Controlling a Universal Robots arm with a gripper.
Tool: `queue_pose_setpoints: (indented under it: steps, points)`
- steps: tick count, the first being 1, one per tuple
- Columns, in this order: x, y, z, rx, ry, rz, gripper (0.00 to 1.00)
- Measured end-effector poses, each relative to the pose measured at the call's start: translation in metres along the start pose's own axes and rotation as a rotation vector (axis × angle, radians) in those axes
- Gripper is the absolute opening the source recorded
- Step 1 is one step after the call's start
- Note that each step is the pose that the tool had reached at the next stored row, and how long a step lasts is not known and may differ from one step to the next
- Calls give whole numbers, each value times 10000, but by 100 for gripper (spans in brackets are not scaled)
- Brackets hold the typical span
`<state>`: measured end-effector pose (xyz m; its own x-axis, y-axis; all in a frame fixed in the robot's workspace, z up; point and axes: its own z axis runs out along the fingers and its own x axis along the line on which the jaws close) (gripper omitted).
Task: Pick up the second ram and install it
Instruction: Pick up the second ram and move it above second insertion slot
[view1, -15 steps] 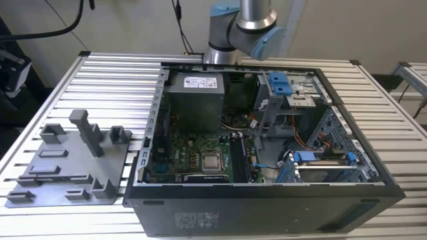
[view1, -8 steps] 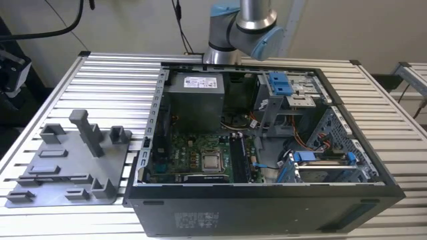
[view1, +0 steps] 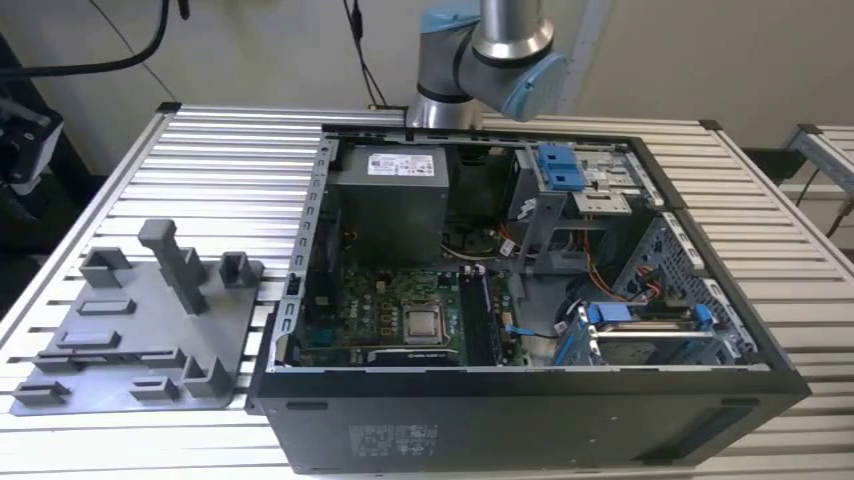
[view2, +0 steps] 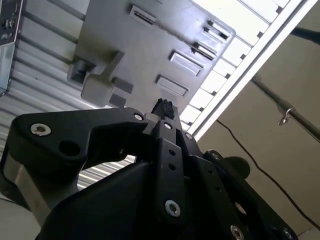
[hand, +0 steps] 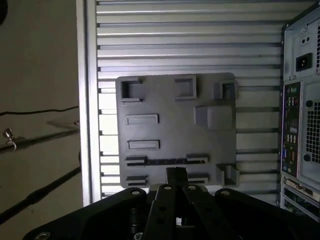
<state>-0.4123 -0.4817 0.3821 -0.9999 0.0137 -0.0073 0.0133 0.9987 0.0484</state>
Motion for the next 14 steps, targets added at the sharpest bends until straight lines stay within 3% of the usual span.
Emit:
queue_pose_setpoints:
  steps: [14]
  points:
    - [16,0,1,-1,104,-2141,11]
